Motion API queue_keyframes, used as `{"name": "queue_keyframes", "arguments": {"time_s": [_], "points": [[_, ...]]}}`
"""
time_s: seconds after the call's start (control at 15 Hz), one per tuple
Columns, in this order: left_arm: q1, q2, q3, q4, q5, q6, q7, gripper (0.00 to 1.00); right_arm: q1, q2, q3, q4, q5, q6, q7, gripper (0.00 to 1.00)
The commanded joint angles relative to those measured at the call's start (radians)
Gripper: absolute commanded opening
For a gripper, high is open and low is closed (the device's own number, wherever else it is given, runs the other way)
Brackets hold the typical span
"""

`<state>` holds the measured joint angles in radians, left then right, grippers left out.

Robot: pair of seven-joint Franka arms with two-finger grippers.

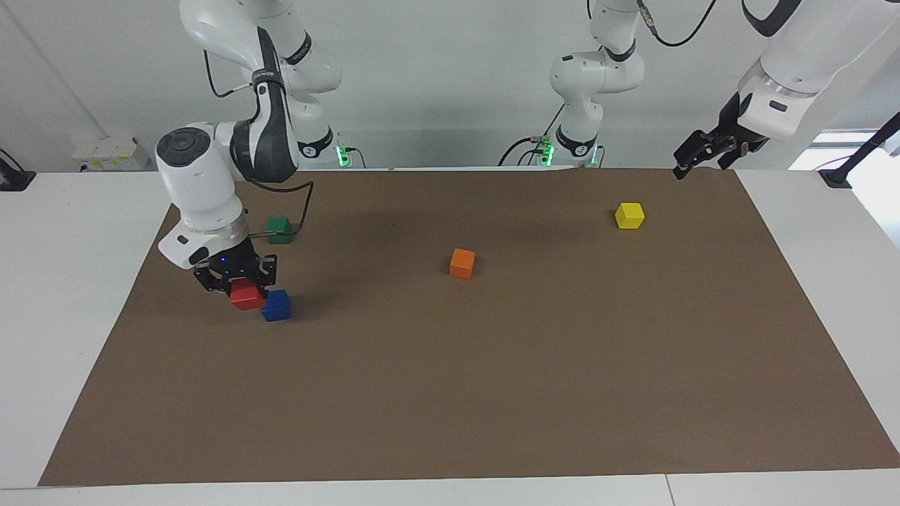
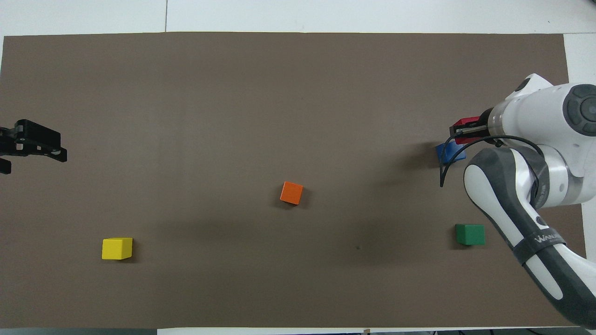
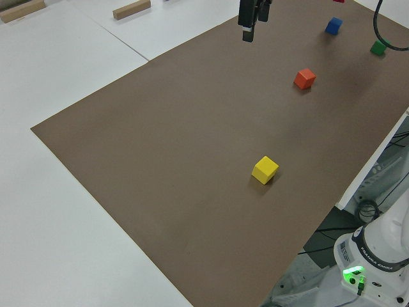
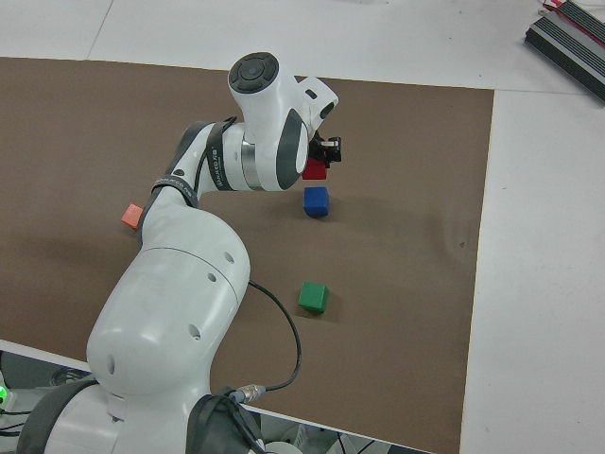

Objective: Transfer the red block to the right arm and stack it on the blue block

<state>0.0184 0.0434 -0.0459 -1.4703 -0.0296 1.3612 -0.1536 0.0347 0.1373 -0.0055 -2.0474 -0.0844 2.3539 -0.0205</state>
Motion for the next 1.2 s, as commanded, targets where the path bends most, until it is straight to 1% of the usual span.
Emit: {"name": "queue_keyframes", "arguments": {"time_s": [0.0,0.07,0.2,0.8,1.0,1.14], "points": [[-0.014,0.013,0.002,0.035,0.030,-0.030,0.013,1.00,0.016,-0.067,0.005,-0.138,-0.028,0.129,0.062,0.00],[-0.015,0.010,-0.003,0.030,0.028,-0.033,0.008,1.00,0.017,-0.071,0.005,-0.169,-0.028,0.165,0.063,0.00],[-0.014,0.010,0.001,0.028,0.028,-0.033,0.016,1.00,0.018,-0.082,0.005,-0.194,-0.028,0.176,0.065,0.00],[-0.028,0.013,-0.003,0.036,0.027,-0.021,0.014,1.00,0.001,-0.094,0.001,-0.195,-0.029,0.145,0.048,0.00],[-0.029,0.019,-0.005,0.041,0.030,0.003,0.025,1.00,-0.028,-0.094,0.001,-0.197,-0.029,0.142,0.011,0.00],[-0.034,0.019,-0.029,0.041,0.031,0.010,0.016,1.00,-0.029,-0.094,0.001,-0.197,-0.031,0.140,0.010,0.00]]}}
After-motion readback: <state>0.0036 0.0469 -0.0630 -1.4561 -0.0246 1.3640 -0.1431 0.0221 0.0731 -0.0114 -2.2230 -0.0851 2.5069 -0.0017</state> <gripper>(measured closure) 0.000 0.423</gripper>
